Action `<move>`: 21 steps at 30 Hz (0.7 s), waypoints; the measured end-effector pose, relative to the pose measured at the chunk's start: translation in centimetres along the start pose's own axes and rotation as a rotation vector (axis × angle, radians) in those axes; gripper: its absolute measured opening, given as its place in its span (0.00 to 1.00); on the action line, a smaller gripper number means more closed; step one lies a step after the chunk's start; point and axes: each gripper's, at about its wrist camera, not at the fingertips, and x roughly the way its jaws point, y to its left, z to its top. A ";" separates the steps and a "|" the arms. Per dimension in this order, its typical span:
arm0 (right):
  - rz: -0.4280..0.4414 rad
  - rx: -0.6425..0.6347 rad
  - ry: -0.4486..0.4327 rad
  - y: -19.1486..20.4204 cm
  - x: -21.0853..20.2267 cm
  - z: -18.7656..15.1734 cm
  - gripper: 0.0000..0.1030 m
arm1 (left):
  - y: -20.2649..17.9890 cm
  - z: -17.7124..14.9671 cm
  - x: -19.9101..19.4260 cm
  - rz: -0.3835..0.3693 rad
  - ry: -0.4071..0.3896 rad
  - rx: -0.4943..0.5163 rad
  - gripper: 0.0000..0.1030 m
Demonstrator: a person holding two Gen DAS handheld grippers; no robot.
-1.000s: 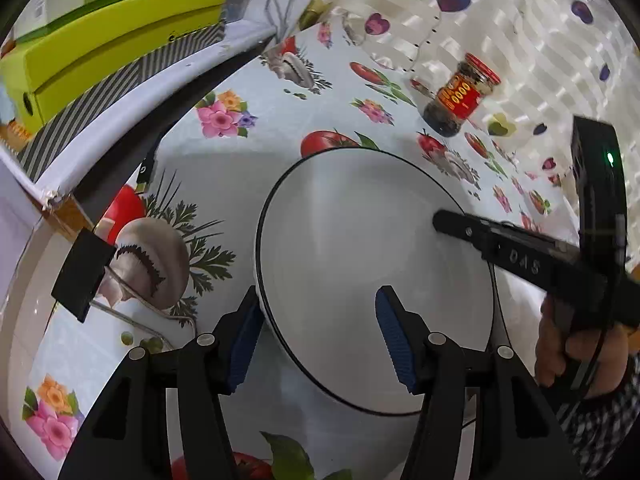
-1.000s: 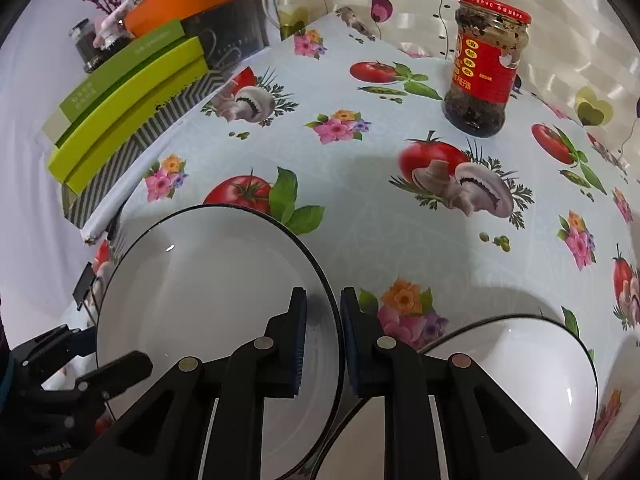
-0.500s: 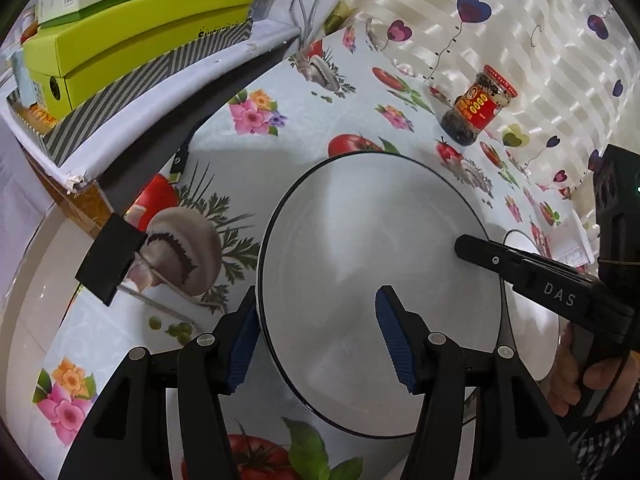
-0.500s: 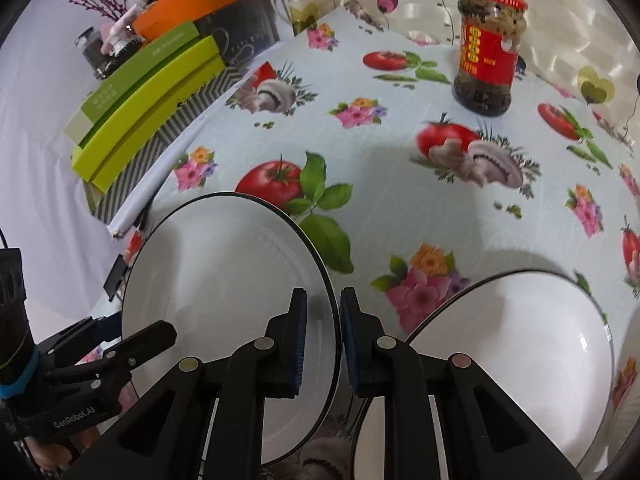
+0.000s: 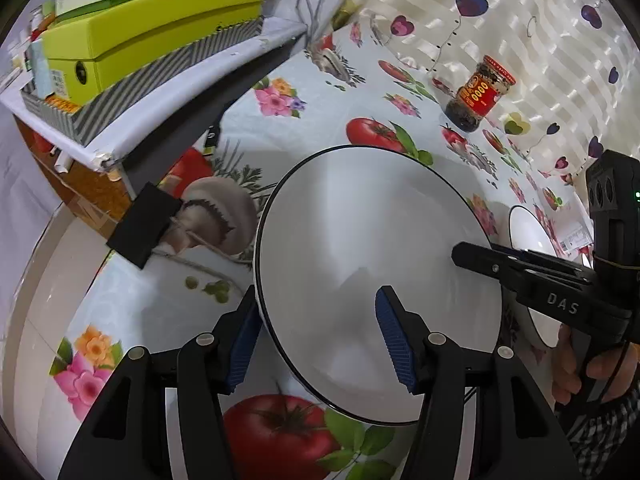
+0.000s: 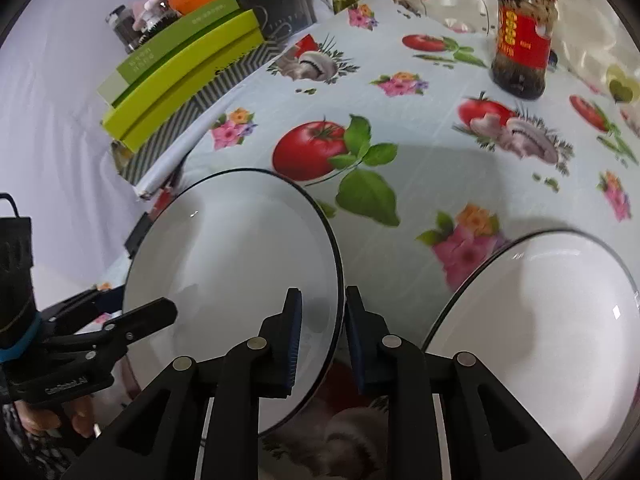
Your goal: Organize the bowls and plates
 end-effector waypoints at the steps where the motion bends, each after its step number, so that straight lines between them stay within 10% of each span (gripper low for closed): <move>1: 0.002 0.004 -0.003 0.0 0.0 -0.1 0.21 | 0.1 -0.1 -0.1 -0.004 -0.007 -0.005 0.56; 21: -0.061 0.065 -0.043 1.5 -1.9 -0.8 0.19 | -0.4 0.5 -1.4 0.019 -0.024 -0.055 0.56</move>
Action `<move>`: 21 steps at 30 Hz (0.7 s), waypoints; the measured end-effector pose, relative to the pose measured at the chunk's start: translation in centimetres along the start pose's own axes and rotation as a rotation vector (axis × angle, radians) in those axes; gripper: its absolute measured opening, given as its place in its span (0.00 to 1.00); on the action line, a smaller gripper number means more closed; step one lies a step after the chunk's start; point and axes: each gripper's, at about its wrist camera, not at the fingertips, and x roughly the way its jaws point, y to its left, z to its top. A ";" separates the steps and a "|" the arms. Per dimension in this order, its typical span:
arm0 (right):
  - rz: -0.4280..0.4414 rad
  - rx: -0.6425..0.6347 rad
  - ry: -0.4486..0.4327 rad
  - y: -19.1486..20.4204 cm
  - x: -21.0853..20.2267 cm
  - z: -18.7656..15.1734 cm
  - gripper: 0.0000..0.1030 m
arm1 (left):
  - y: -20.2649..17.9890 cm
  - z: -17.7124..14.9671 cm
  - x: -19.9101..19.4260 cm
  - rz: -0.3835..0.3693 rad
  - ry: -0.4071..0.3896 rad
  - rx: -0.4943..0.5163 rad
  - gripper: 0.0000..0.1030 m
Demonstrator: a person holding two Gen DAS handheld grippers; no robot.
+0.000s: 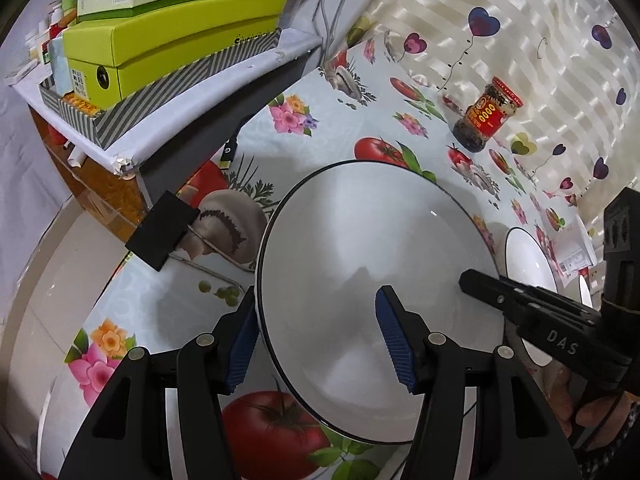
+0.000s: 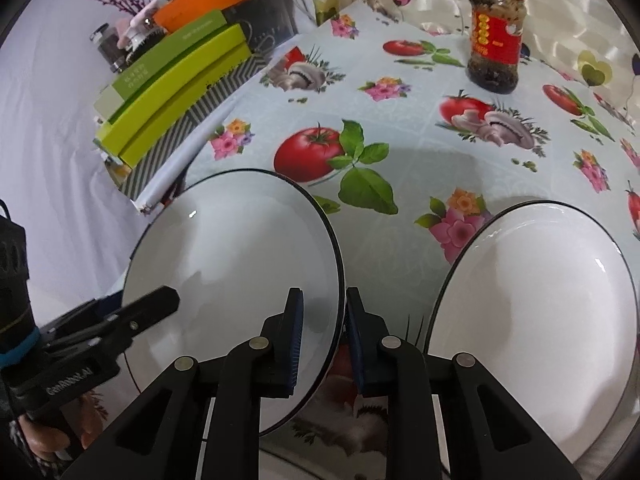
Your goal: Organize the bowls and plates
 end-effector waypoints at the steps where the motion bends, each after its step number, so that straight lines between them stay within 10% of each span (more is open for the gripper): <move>1: 0.001 0.002 -0.007 0.0 -0.4 0.0 0.19 | 0.0 0.0 -0.1 -0.006 -0.002 -0.003 0.56; 21: 0.010 0.043 -0.072 -0.1 -9.0 -5.0 0.19 | -3.9 -2.7 -6.0 -0.054 -0.020 0.085 0.56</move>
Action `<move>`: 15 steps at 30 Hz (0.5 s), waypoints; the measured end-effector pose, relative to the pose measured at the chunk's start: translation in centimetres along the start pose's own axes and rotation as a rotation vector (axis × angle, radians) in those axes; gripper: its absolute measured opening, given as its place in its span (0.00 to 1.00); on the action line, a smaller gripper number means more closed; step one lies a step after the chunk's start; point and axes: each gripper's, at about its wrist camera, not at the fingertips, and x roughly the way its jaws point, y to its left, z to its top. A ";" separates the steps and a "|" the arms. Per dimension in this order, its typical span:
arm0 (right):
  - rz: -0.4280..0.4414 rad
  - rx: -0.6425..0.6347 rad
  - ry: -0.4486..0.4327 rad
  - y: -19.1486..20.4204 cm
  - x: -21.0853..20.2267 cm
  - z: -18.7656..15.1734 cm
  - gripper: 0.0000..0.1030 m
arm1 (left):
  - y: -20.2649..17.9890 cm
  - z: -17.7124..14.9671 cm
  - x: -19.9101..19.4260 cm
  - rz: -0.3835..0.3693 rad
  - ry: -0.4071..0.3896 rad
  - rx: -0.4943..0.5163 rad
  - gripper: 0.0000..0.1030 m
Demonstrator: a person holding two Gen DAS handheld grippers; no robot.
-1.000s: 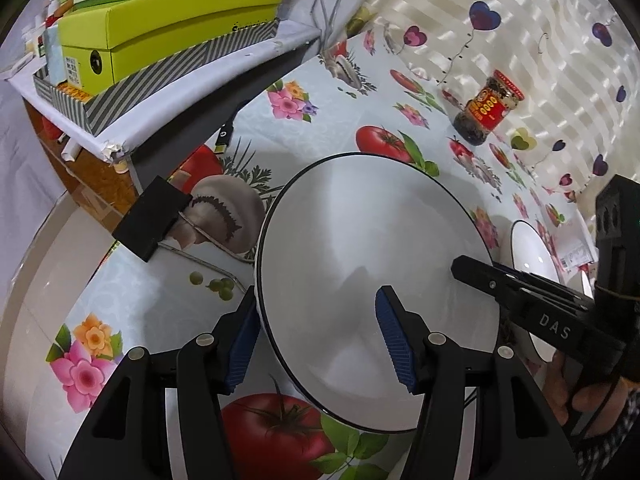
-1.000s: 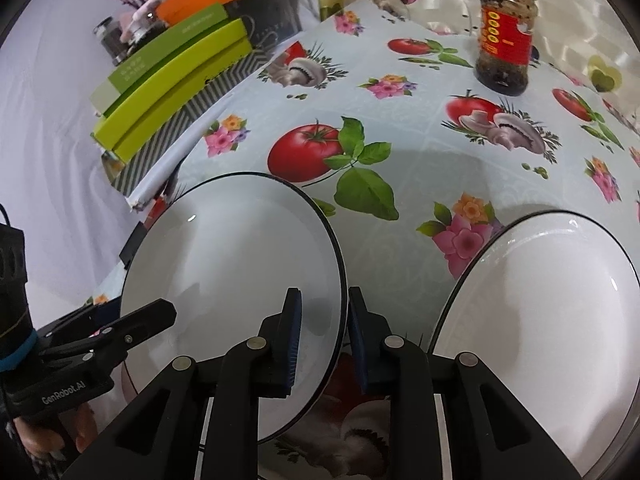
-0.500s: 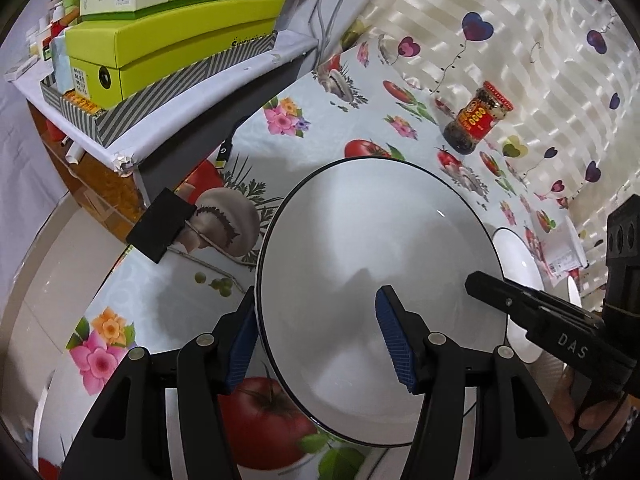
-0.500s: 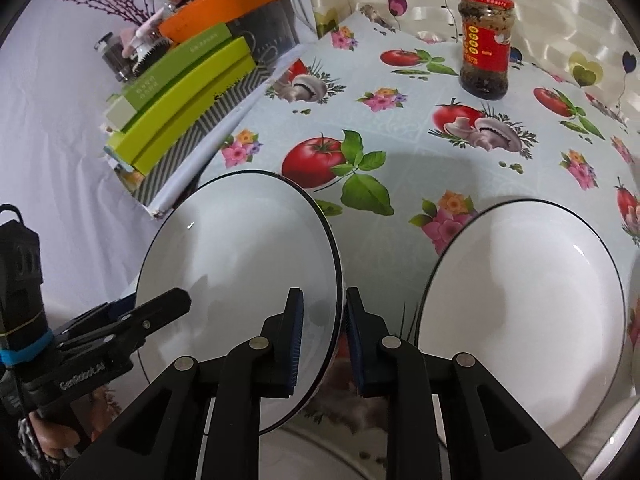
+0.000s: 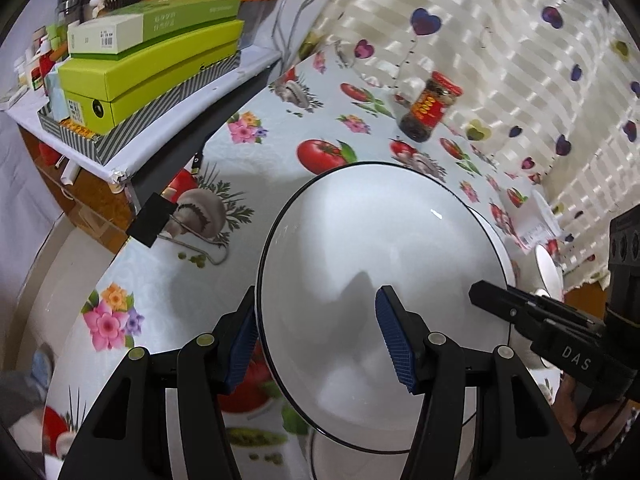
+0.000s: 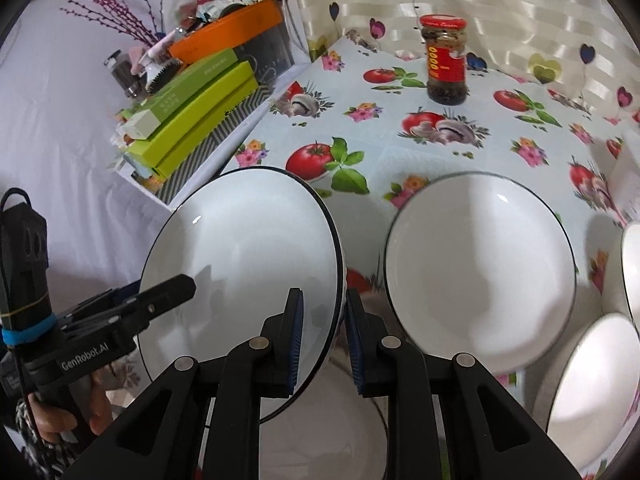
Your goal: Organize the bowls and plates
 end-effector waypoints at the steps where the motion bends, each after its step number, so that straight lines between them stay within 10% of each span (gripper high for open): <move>1: 0.001 0.003 -0.001 -0.1 -0.3 -0.3 0.19 | -0.3 -0.3 -0.3 -0.002 -0.003 0.007 0.56; 15: -0.024 0.056 -0.004 -1.2 -3.5 -6.7 0.19 | -2.3 -5.6 -1.1 -0.013 0.042 0.059 0.56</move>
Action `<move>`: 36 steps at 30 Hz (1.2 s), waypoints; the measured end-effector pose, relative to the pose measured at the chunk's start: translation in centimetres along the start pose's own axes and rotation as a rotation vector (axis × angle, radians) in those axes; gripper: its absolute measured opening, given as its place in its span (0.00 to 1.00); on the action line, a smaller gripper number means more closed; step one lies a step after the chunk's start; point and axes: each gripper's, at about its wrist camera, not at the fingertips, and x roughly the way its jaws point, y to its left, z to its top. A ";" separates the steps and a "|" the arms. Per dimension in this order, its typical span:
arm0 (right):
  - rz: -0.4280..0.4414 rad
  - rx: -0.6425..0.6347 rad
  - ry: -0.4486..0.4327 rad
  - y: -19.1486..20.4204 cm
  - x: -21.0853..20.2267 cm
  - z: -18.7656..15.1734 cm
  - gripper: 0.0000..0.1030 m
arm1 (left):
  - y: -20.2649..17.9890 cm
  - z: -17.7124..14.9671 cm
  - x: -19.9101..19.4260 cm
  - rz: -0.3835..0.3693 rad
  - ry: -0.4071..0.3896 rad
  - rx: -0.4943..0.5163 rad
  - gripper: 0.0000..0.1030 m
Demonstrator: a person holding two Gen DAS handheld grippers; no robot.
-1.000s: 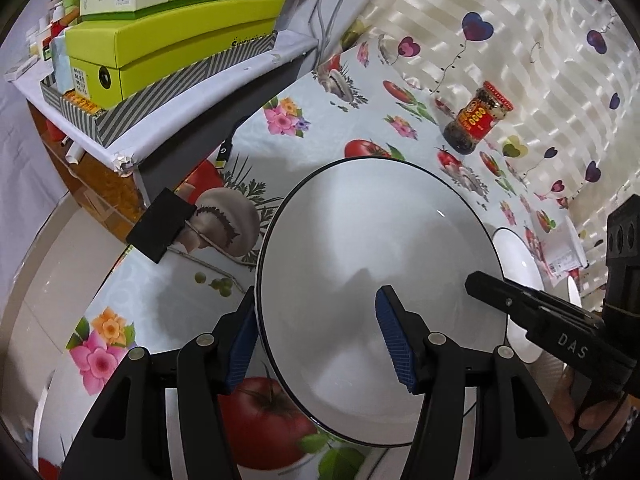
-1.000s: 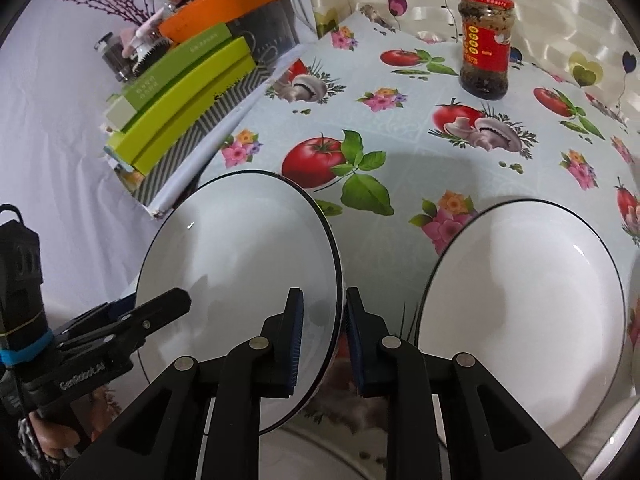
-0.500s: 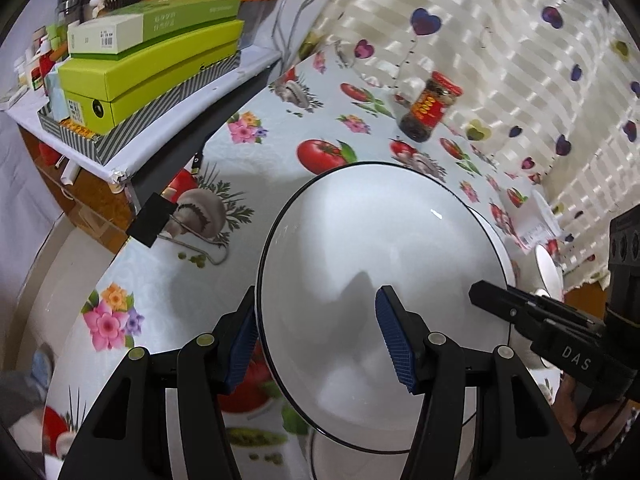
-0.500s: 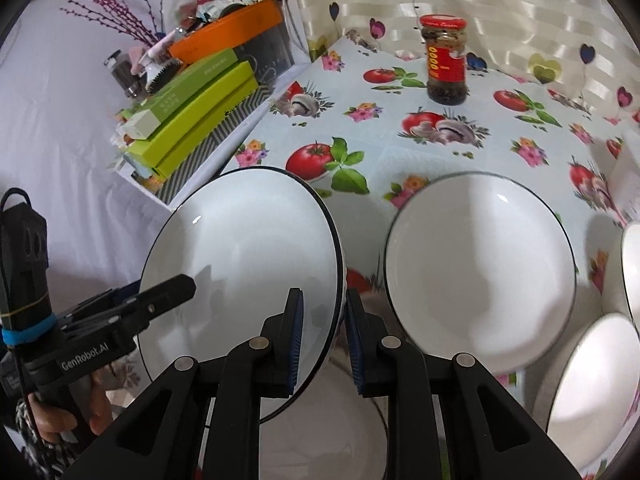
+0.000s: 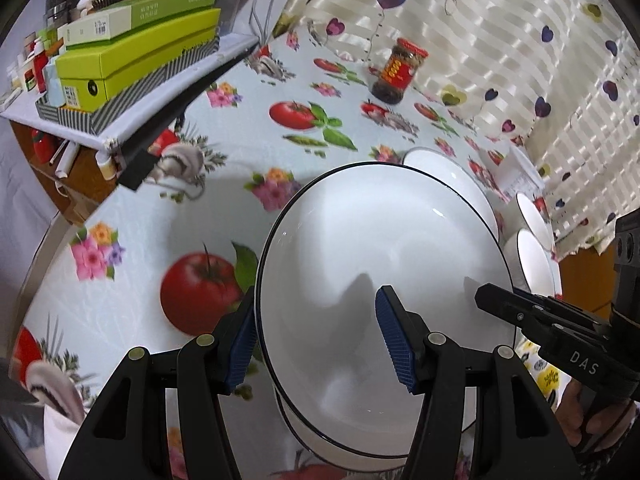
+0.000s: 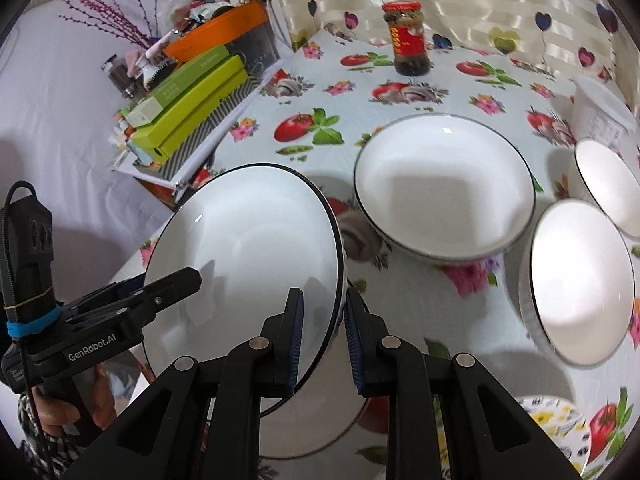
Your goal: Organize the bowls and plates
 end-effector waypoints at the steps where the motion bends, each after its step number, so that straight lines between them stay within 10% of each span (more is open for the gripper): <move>1: -0.001 0.006 0.000 -0.2 0.0 -0.4 0.19 | -0.1 -0.3 0.0 0.000 0.004 0.001 0.56; 36: -0.067 -0.018 0.021 -0.4 0.9 -5.1 0.18 | -1.3 -4.2 1.4 0.088 0.040 0.085 0.56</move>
